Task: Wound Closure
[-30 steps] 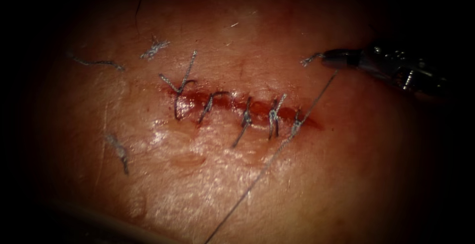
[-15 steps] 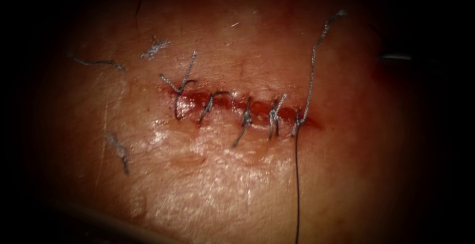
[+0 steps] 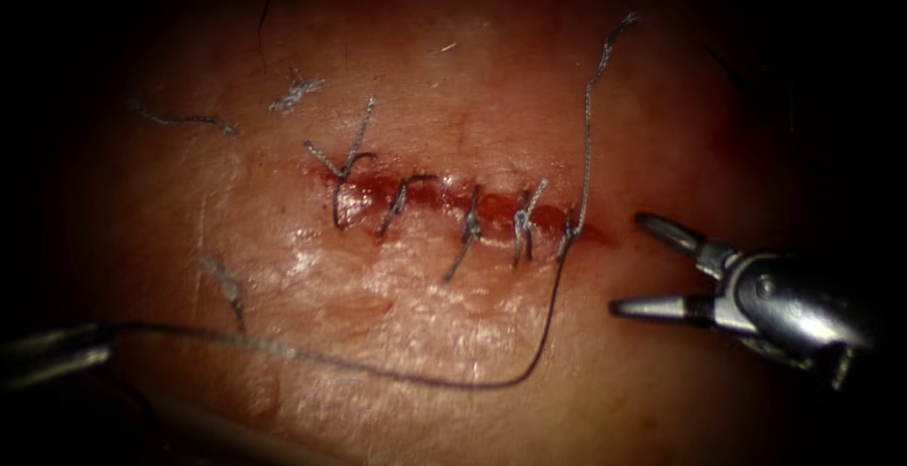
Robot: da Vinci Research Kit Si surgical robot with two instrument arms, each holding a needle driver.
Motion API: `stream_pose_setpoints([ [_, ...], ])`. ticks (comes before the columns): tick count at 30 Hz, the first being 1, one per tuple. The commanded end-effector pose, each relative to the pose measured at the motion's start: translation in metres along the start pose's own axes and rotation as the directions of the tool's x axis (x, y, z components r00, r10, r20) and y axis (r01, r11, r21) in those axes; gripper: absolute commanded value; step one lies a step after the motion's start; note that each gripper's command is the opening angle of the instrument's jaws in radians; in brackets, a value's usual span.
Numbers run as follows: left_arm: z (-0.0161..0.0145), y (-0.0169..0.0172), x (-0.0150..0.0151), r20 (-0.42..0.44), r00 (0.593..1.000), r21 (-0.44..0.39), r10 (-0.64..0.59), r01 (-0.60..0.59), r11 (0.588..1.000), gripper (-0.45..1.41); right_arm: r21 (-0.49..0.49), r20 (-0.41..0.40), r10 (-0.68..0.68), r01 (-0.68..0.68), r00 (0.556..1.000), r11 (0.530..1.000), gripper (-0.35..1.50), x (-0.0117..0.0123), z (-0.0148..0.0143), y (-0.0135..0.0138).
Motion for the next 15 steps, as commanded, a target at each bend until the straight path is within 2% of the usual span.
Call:
stream_pose_setpoints([
  [1, 0.0005, 0.0002, 0.0, 0.005, 1.0, -0.002, 0.003, -0.003, 1.0, -0.45, -0.004, 0.001, -0.004, 0.004, 1.0, 1.0, 1.4, -0.0005, 0.0022, -0.0006],
  [5, 0.0016, -0.0013, 0.0019, -0.011, 1.0, 0.012, -0.001, 0.001, 1.0, -0.45, 0.001, 0.033, -0.025, 0.025, 0.999, 1.0, 1.4, -0.002, 0.0029, -0.0003],
  [10, 0.002, -0.0027, 0.0024, -0.016, 1.0, 0.017, -0.015, 0.015, 1.0, -0.45, 0.001, 0.069, -0.034, 0.034, 0.997, 0.999, 1.33, -0.003, 0.0025, -0.0003],
  [15, 0.0048, -0.0056, 0.0056, -0.039, 0.999, 0.005, -0.037, 0.037, 0.999, -0.45, 0.063, 0.186, -0.053, 0.042, 0.981, 0.997, 1.23, -0.0035, 0.0004, -0.0047],
])
